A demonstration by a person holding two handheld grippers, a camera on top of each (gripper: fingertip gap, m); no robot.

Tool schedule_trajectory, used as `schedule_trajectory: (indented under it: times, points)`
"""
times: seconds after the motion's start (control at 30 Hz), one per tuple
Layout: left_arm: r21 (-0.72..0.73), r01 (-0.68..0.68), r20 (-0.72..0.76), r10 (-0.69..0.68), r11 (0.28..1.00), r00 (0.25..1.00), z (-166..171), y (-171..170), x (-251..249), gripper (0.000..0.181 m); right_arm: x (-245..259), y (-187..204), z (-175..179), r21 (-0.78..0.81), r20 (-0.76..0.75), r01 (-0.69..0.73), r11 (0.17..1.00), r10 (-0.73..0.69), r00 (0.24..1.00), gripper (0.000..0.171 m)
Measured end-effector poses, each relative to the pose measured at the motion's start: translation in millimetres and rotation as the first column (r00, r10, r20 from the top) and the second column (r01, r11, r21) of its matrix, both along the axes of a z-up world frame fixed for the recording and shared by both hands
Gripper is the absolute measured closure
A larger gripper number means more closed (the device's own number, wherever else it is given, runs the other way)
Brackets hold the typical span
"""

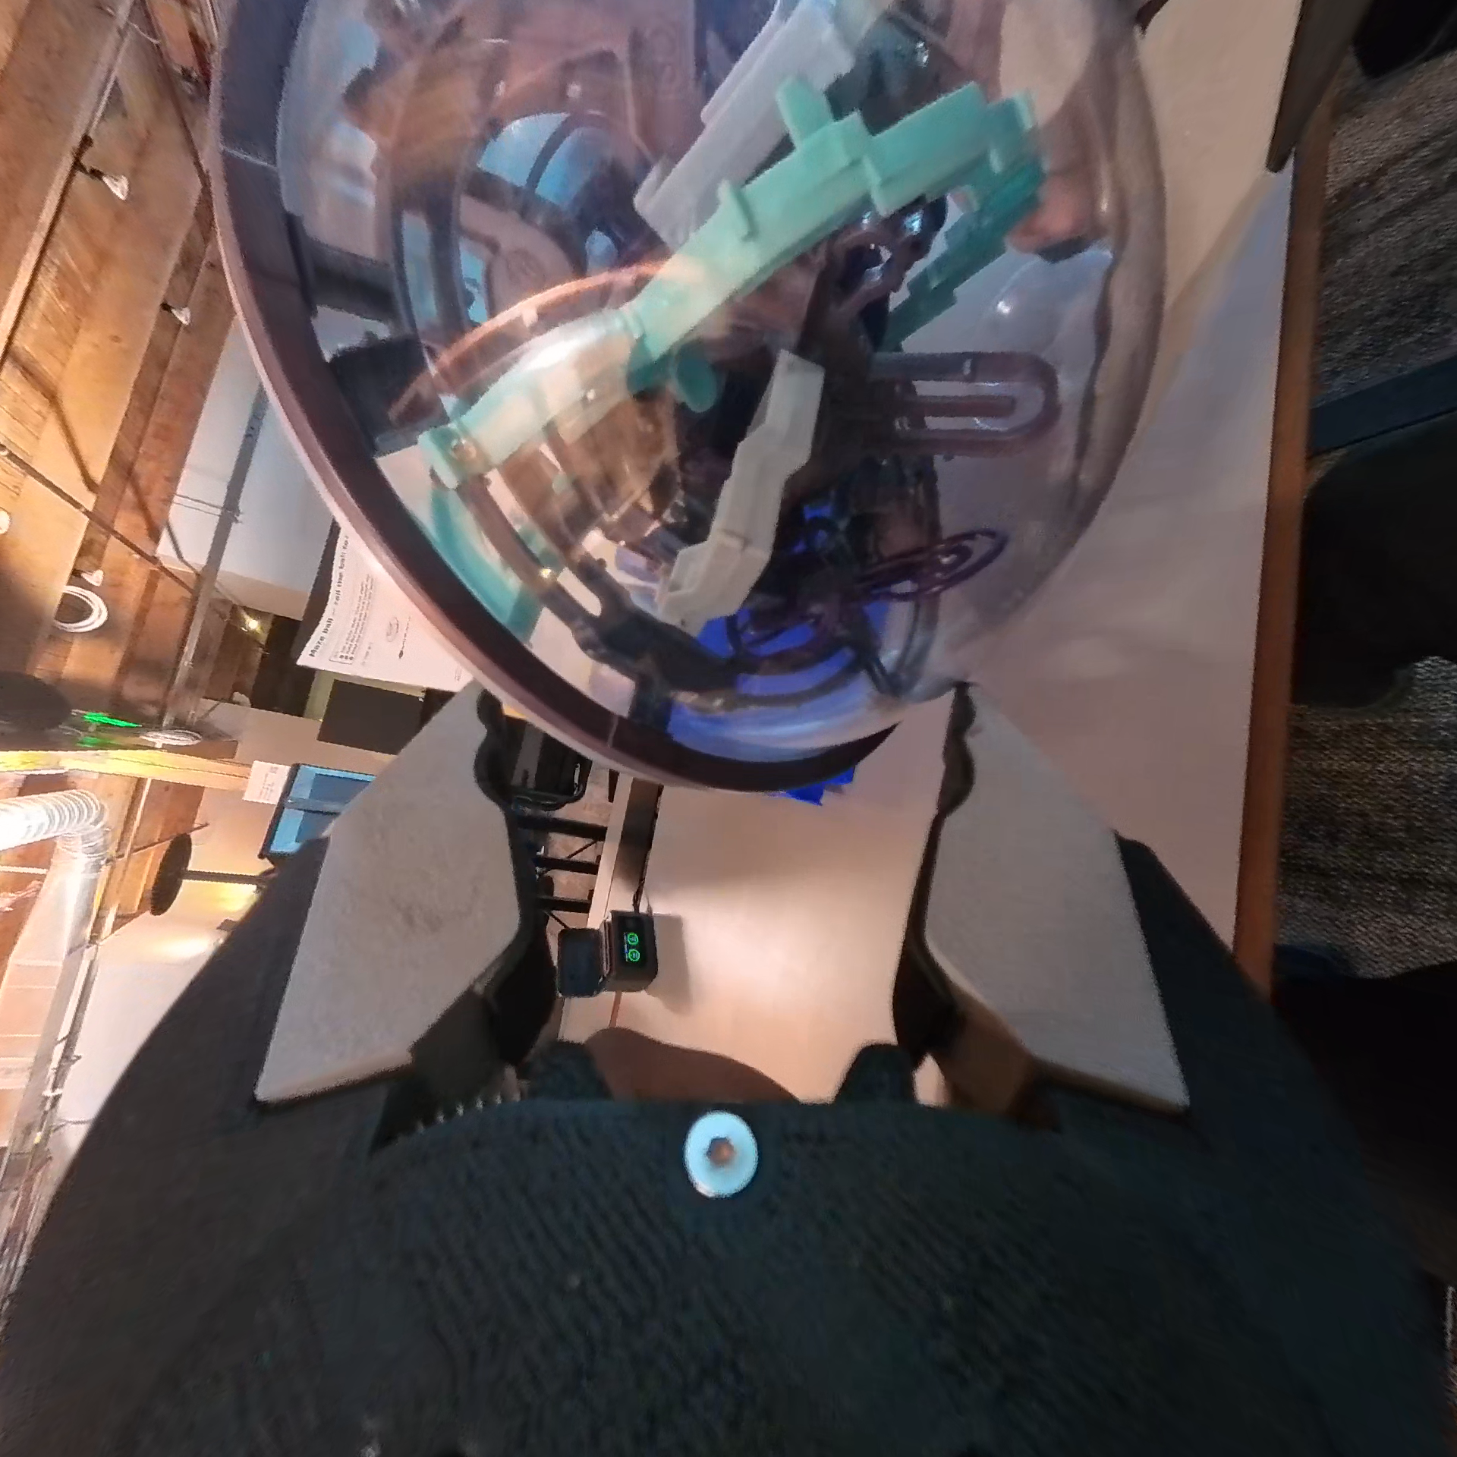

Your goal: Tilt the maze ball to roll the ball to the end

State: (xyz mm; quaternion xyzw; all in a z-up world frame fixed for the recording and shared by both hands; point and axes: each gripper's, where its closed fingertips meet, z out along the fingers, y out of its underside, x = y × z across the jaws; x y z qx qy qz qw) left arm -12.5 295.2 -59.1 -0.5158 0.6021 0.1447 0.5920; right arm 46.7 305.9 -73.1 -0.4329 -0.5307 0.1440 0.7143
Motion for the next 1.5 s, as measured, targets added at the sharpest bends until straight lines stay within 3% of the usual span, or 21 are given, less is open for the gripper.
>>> schedule_trajectory:
  times: [0.57, 1.3, 1.5]
  points:
    - [0.015, -0.017, -0.029, 0.017, 1.0, 0.999, 4, -3, -3, 0.073, -2, -1, 2, 0.015, -0.018, -0.004, 1.0, 0.004, 1.0, 0.035]
    - [-0.184, -0.113, -0.013, 0.112, 0.976, 0.994, -15, -10, -17, 0.07, -17, -5, -17, -0.14, -0.007, -0.083, 0.987, 0.083, 0.997, 0.035]
    - [-0.294, -0.094, 0.055, 0.115, 0.951, 0.992, -33, -11, -21, 0.07, -22, -4, -36, -0.269, 0.026, -0.117, 0.956, 0.129, 0.991, 0.035]
